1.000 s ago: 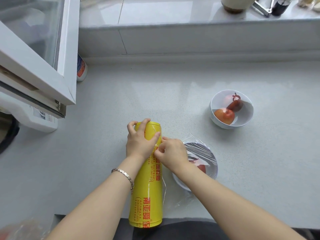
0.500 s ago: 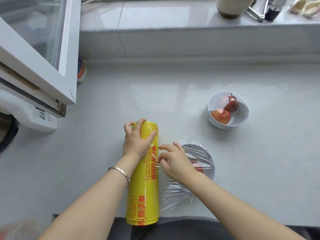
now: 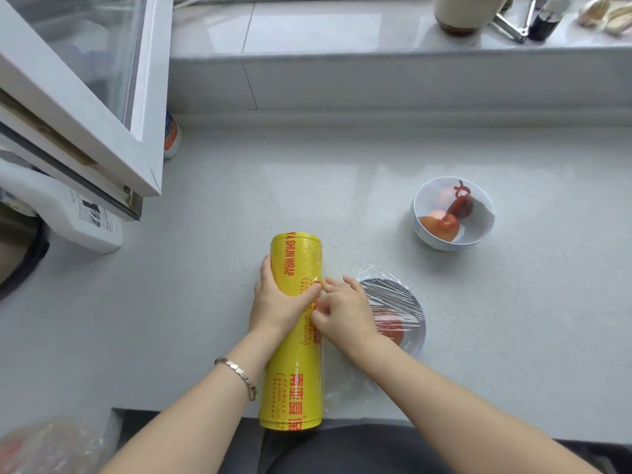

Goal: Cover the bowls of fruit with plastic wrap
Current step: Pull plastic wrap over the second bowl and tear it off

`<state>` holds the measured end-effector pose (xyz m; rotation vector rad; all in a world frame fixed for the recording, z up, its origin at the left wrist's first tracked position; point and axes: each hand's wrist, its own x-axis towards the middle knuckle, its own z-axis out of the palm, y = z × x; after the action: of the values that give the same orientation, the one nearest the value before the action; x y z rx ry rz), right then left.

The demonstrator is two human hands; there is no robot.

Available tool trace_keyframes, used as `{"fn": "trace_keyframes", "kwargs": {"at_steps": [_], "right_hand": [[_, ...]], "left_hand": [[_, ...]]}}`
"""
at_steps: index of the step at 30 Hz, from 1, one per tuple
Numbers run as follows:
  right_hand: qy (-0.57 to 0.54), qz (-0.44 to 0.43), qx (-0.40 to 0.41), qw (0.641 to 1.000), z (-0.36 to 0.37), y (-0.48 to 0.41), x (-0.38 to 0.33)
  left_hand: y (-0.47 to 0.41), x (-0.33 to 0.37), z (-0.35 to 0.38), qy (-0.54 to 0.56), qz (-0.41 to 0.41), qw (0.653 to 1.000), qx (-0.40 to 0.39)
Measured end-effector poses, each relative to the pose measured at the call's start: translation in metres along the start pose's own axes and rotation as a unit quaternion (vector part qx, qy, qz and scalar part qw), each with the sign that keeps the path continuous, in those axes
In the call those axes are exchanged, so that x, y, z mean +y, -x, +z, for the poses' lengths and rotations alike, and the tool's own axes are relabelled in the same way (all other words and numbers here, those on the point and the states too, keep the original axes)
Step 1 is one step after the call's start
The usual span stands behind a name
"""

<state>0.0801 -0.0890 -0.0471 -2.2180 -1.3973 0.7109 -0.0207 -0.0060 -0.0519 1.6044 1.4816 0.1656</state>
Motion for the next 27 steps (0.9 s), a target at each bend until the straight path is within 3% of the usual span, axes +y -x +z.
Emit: {"fn": "trace_keyframes", "kwargs": {"at_steps": [2,15,27], "right_hand": [[-0.008,-0.017,0.043,0.999,0.002,-0.002,0.004],[-0.054,-0.034,-0.041,0.997,-0.007,0.017,0.005],[-0.005,-0.051,-0.07,0.996,0.0,0.02,-0.001]], "left_hand": [[0.0,-0.002,-0.002,0.019,0.002,1.0,-0.008],[0.001,-0.005,-0.007,0.029,0.002,1.0,-0.005],[-0.001,-0.006,-0.004,0.004,0.006,1.0,-0.002]]}}
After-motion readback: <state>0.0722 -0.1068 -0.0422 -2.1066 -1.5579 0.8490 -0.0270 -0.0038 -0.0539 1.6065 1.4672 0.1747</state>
